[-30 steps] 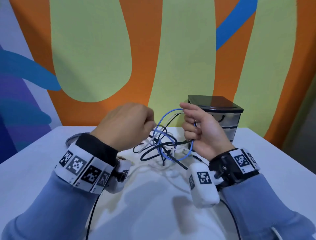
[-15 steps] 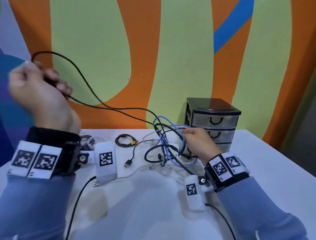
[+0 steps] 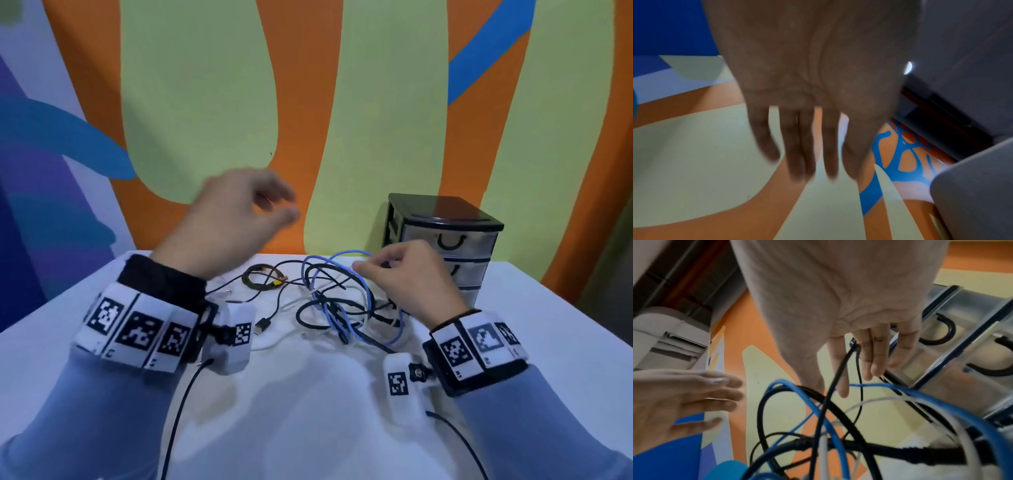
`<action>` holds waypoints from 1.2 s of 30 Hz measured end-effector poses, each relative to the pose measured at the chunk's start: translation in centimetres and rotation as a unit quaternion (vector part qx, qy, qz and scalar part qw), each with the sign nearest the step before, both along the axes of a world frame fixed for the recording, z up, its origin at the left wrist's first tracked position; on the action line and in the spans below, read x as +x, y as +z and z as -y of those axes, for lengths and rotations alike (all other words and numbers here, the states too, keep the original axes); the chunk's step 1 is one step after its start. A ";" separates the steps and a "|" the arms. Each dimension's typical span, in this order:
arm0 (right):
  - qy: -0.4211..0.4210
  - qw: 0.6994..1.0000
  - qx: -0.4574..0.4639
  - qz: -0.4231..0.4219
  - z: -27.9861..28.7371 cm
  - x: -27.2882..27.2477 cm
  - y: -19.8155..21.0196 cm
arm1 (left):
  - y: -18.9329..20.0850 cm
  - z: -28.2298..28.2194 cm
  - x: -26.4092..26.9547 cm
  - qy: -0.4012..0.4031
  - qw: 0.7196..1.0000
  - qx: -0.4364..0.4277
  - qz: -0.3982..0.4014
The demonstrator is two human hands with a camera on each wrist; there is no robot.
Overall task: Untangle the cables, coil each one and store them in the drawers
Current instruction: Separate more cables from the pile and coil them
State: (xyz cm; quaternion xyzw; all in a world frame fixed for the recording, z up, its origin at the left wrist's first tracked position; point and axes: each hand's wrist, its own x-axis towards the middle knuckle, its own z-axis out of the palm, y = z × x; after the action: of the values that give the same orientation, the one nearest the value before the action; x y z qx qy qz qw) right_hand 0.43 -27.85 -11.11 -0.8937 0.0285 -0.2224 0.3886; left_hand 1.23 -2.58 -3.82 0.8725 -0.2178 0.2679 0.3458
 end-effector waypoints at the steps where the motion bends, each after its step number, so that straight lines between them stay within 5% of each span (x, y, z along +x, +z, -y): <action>1: -0.001 1.000 -0.009 0.021 -0.2 -0.2 0.2 | -0.5 0.8 -0.1 -0.029 0.995 0.077 -0.054; 5: 0.066 0.990 -0.003 0.126 -1.1 -0.5 0.6 | -2.8 2.3 1.0 -0.024 0.965 0.224 -0.138; 12: 0.281 0.956 0.077 -0.007 -2.5 -0.5 0.0 | -3.0 2.1 1.2 -0.069 0.957 0.215 -0.182; 17: 0.351 0.928 0.021 -0.127 -2.4 -0.7 -0.3 | -1.2 0.8 0.0 -0.215 0.950 0.006 -0.228; 21: 0.306 0.927 -0.067 -0.206 -2.0 -0.6 -0.9 | 0.2 0.4 -0.5 -0.232 0.942 -0.238 -0.045; 26: 0.264 0.942 -0.112 -0.176 -1.3 -0.3 -1.0 | 1.7 -1.6 -0.3 -0.231 0.774 -0.586 0.065; 28: 0.243 0.958 -0.080 -0.131 -1.1 0.2 -1.3 | 1.7 -2.1 0.0 -0.190 0.746 -0.631 0.098; 30: 0.202 0.970 -0.075 -0.111 -1.1 0.3 -1.3 | 1.3 -2.6 0.3 -0.093 0.765 -0.625 0.122; 33: 0.145 0.983 -0.083 -0.075 -0.8 0.6 -1.4 | 0.8 -3.3 0.9 0.053 0.852 -0.514 0.082; 36: 0.103 0.992 -0.062 -0.039 -0.7 0.5 -1.4 | 0.6 -2.9 0.7 0.070 0.935 -0.347 0.014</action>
State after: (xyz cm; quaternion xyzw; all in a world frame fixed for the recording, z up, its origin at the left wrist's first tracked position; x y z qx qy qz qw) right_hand 0.96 -27.11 -12.47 -0.9224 -0.0625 -0.1477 0.3515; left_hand 1.92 0.30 -3.26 0.7076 -0.0550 0.3624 0.6041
